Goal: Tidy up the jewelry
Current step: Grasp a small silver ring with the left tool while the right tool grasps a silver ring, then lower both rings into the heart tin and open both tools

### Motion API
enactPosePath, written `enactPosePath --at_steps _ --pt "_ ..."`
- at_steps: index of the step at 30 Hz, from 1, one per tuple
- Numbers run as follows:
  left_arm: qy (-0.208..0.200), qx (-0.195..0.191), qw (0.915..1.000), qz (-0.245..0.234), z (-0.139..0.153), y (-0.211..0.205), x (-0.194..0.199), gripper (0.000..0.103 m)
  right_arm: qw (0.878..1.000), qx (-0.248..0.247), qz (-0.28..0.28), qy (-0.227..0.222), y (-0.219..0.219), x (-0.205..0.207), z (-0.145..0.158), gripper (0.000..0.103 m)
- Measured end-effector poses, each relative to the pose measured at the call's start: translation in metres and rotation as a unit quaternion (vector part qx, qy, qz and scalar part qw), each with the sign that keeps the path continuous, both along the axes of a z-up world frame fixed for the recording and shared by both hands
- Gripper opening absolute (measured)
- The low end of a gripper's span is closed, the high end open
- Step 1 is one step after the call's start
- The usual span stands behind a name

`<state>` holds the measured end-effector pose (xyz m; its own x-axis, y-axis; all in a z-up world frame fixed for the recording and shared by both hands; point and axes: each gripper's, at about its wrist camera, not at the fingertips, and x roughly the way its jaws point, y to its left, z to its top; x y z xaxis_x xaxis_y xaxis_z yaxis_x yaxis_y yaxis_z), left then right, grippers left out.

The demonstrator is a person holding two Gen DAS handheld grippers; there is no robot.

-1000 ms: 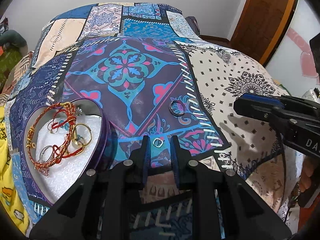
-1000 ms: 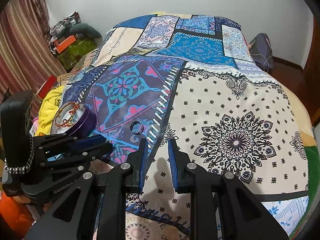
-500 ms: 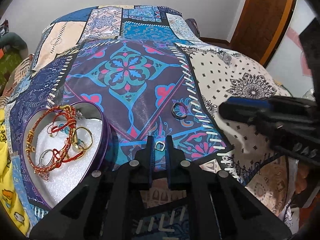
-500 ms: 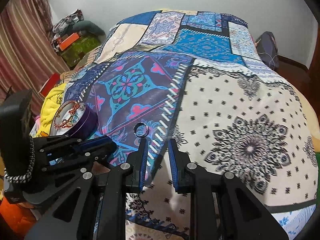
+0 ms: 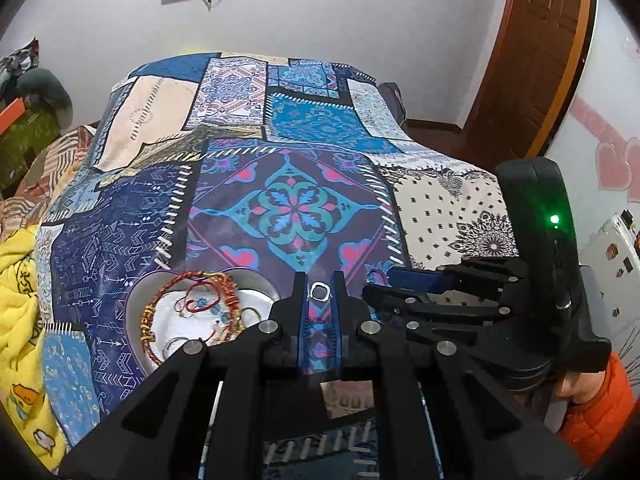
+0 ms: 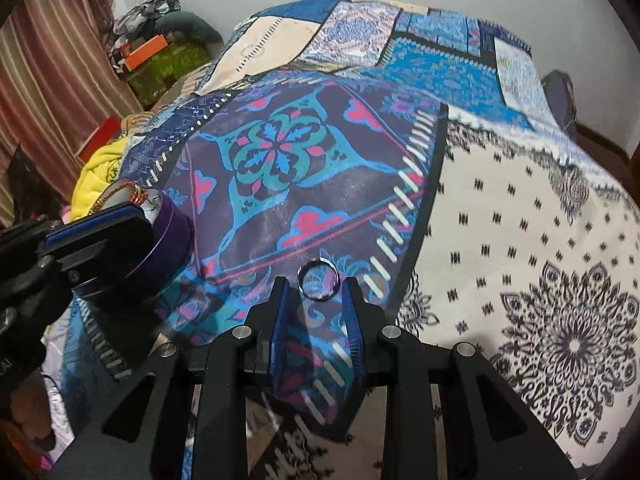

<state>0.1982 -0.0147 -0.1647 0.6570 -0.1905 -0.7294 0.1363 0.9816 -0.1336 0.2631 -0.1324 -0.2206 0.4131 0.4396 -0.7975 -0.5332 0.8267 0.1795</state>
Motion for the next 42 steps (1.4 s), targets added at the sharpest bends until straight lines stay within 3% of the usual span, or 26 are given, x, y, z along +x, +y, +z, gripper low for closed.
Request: enactPosePath --at_steps 5,6,13,23,34,42 --pt "0.002 -0.008 0.9999 0.007 -0.003 0.007 -0.001 0.009 1.0 -0.012 0.002 -0.021 0.004 -0.002 -0.001 0.024" --pt "0.001 -0.008 0.9999 0.008 -0.003 0.008 -0.001 0.009 1.0 -0.012 0.002 -0.022 0.005 -0.001 -0.001 0.02" --pt "-0.012 -0.008 0.9998 0.012 0.009 0.011 -0.01 0.009 1.0 0.009 -0.009 -0.022 0.001 -0.003 0.01 0.02" --pt "-0.046 -0.008 0.9985 0.029 0.04 0.026 -0.03 0.009 0.997 0.038 -0.001 -0.072 0.008 -0.023 0.058 0.02" --pt "-0.08 -0.005 0.9939 0.077 0.067 0.076 -0.054 0.009 0.99 0.08 0.024 -0.117 0.036 -0.046 0.1 0.02" --pt "-0.061 -0.016 0.9947 0.081 0.054 0.094 -0.057 0.009 0.989 0.082 0.059 -0.107 0.064 -0.055 0.09 0.02"
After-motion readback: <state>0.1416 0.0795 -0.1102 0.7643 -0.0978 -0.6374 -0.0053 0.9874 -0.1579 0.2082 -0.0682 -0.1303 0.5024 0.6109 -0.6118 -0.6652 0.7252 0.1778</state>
